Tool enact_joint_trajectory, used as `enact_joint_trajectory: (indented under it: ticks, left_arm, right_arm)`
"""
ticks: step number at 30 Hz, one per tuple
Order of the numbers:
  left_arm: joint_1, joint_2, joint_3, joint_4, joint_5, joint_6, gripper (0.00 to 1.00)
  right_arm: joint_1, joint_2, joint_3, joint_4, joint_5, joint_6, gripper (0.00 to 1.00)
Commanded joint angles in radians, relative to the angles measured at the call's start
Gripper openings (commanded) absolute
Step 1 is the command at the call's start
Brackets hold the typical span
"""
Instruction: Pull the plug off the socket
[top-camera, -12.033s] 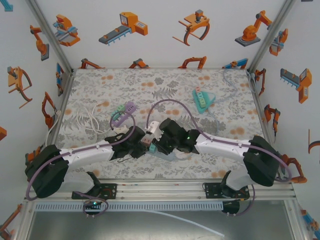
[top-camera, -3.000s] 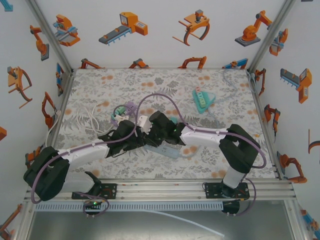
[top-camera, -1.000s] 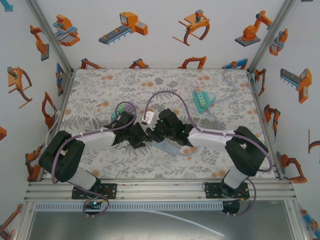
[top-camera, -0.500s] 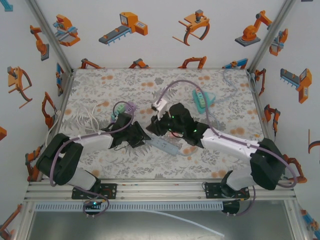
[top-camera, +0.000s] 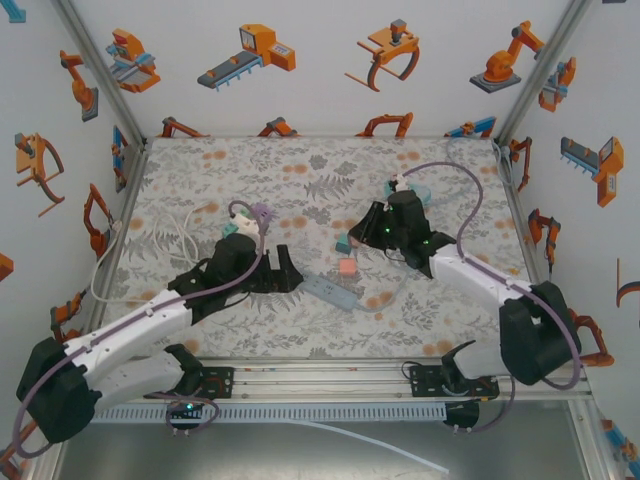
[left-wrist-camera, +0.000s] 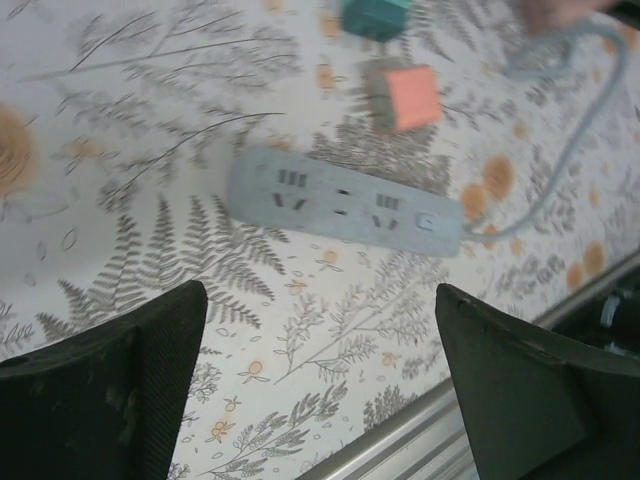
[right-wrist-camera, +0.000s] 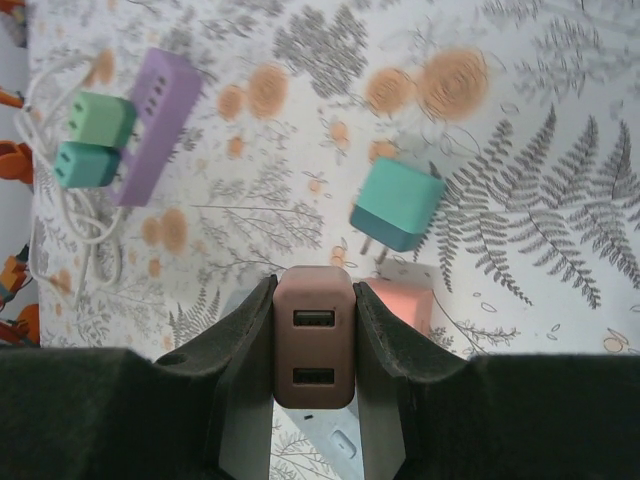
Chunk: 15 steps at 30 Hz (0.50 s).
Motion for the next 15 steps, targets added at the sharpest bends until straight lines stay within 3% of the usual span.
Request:
enact_joint_trajectory:
  ticks: [1,2,8,15]
  left_arm:
    - [-0.074,-0.039,0.035,-0.006,0.054,0.209,0.93]
    - [-0.088,-0.048,0.034,0.007,0.062,0.222,0.98]
    - [-0.104,-0.089,-0.006,0.090,0.140,0.225,0.97]
    - [-0.107,-0.104,-0.018,0.076,0.086,0.216,0.97]
  right_arm:
    - [-0.011,0.080,-0.016,0.104,-0.091,0.093,0.03]
    - [-0.012,0.108,-0.017,0.136,-0.110,0.102,0.04]
    - [-0.012,0.249,0.000,0.228,-0.134,0.123,0.11]
    - [-0.012,0.281,-0.023,0.195,-0.097,0.123,0.43]
